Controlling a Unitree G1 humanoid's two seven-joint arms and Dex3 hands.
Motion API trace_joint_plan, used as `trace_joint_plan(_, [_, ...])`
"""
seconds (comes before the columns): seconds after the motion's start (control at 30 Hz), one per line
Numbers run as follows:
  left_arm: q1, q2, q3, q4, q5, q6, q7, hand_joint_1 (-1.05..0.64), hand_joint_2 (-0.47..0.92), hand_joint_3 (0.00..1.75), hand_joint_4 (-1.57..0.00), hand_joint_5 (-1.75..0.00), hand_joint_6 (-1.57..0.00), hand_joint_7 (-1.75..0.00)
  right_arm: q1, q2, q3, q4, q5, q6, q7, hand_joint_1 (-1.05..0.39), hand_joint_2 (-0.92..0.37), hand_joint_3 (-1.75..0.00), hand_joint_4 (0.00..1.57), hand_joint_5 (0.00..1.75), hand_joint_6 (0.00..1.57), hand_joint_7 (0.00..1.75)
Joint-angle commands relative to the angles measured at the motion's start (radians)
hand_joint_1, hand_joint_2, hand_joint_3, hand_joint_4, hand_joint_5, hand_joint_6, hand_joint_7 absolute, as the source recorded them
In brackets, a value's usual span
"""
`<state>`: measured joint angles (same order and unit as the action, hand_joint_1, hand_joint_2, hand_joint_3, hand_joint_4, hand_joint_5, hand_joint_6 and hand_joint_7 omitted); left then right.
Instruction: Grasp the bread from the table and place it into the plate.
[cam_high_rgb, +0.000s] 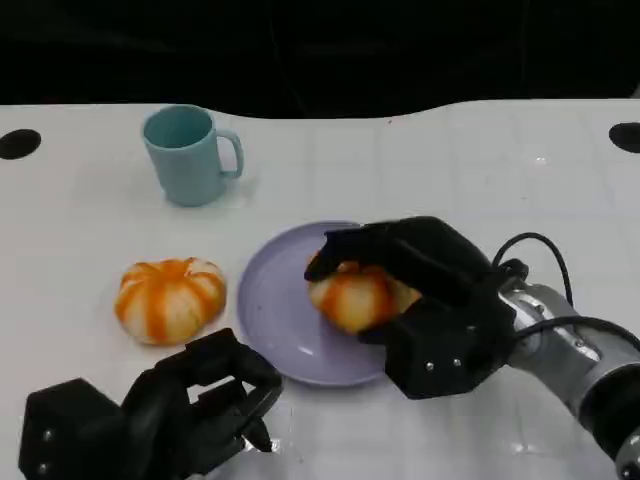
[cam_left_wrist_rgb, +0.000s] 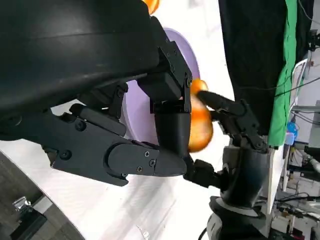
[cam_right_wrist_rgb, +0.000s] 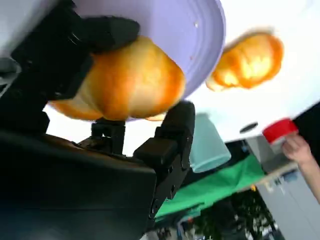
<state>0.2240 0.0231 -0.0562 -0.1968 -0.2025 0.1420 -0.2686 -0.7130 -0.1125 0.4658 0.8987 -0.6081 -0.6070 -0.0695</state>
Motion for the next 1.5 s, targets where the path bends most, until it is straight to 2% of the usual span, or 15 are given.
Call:
trace_joint_plan(0.03, [0.003,0.009,0.002,-0.010,0.010,0.007,0.020,-0.50,0.92,0.27,-0.74,-1.75,-0.75,-1.38,0.001,-0.037,0.002,-0.045,0.007,-0.010,0.035,-0.50,-0.92,-0.14,0.32,0.35,0.41,0.04])
trace_joint_plan(0.13, [0.003,0.009,0.002,-0.008,0.008,0.001,0.020,-0.50,0.92,0.28,-0.74,-1.75,-0.75,-1.38,0.022,-0.058,-0.002,-0.103,0.022,0.002,0.088,-0.58,-0.92,-0.18,0.18,0.29,0.32,0.00])
trace_joint_plan(0.3, [0.005,0.008,0.000,-0.014,0.008,0.003,0.025,-0.49,0.91,0.28,-0.75,-1.75,-0.76,-1.39,0.064,-0.083,-0.020,-0.206,0.071,0.026,0.179,-0.65,-0.92,-0.21,0.09,0.26,0.22,0.00])
trace_joint_plan(0.47, [0.006,0.008,-0.001,-0.025,0.005,0.022,0.033,-0.49,0.91,0.29,-0.76,-1.75,-0.76,-1.39,0.117,-0.110,-0.042,-0.332,0.112,0.063,0.266,-0.68,-0.92,-0.23,0.05,0.27,0.18,0.00])
trace_joint_plan(0.7, [0.002,0.014,0.007,-0.009,0.001,0.004,0.022,-0.49,0.90,0.31,-0.76,-1.75,-0.74,-1.41,0.187,-0.149,-0.077,-0.469,0.171,0.087,0.327,-0.67,-0.92,-0.23,0.06,0.31,0.20,0.01])
trace_joint_plan(1.0, [-0.008,0.010,0.011,-0.003,-0.004,0.009,0.023,-0.49,0.90,0.33,-0.76,-1.75,-0.74,-1.42,0.304,-0.235,-0.170,-0.606,0.223,0.070,0.327,-0.60,-0.92,-0.23,0.21,0.44,0.34,0.07])
trace_joint_plan(1.13, [-0.009,0.010,0.007,-0.007,0.004,0.012,0.028,-0.51,0.89,0.32,-0.76,-1.75,-0.74,-1.41,0.367,-0.271,-0.210,-0.647,0.271,0.043,0.332,-0.48,-0.92,-0.14,0.30,0.52,0.45,0.11])
trace_joint_plan(1.23, [-0.008,0.010,0.007,-0.006,0.000,0.009,0.025,-0.49,0.89,0.33,-0.75,-1.75,-0.74,-1.40,0.417,-0.289,-0.246,-0.646,0.302,-0.023,0.309,-0.36,-0.92,-0.06,0.42,0.57,0.58,0.13])
trace_joint_plan(1.37, [-0.011,0.007,0.008,0.003,-0.006,0.003,0.021,-0.51,0.89,0.33,-0.75,-1.75,-0.74,-1.39,0.471,-0.316,-0.280,-0.675,0.318,-0.053,0.315,-0.22,-0.92,-0.06,0.57,0.67,0.73,0.18])
trace_joint_plan(1.43, [-0.011,0.007,0.007,0.002,-0.003,0.003,0.023,-0.50,0.89,0.33,-0.75,-1.75,-0.75,-1.39,0.496,-0.326,-0.296,-0.694,0.315,-0.055,0.314,-0.18,-0.92,-0.07,0.63,0.77,0.81,0.19])
trace_joint_plan(1.47, [-0.010,0.008,0.005,0.000,0.000,0.002,0.024,-0.50,0.89,0.33,-0.74,-1.75,-0.75,-1.39,0.511,-0.333,-0.302,-0.705,0.314,-0.053,0.315,-0.15,-0.91,-0.08,0.65,0.93,0.87,0.21])
trace_joint_plan(1.5, [-0.010,0.008,0.004,-0.001,0.003,0.002,0.025,-0.50,0.89,0.33,-0.74,-1.75,-0.75,-1.39,0.522,-0.338,-0.307,-0.715,0.313,-0.050,0.317,-0.13,-0.90,-0.09,0.67,1.02,0.91,0.22])
